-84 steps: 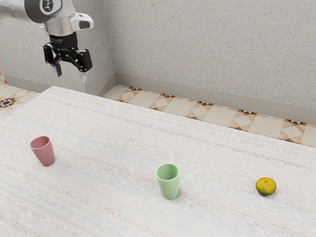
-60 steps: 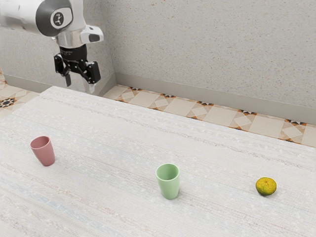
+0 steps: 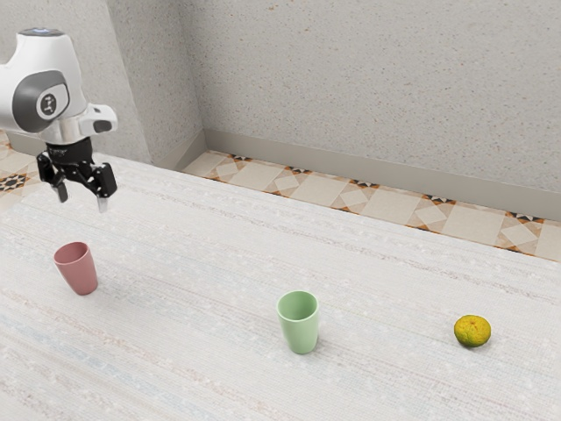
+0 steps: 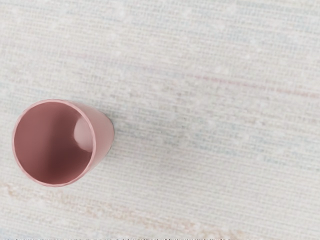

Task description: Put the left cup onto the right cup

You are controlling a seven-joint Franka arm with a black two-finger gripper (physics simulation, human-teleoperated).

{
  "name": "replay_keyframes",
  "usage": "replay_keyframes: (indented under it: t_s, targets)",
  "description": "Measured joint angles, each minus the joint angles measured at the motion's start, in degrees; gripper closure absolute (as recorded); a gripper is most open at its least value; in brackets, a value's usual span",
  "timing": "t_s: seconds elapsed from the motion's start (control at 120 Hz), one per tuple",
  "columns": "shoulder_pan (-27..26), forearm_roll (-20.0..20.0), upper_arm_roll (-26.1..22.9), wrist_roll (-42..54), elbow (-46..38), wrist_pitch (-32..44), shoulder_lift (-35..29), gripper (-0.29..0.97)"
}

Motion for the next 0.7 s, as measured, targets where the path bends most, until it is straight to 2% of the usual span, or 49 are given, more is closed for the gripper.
replay_keyframes:
  t_s: [0.375,0.7]
  targets:
    - [0.14,1.47,3.25,2.47,-8.94,10.87,0.73,0.00]
    - [5.21,1.51,3.87,5.49,-10.21,19.77,6.02,0.00]
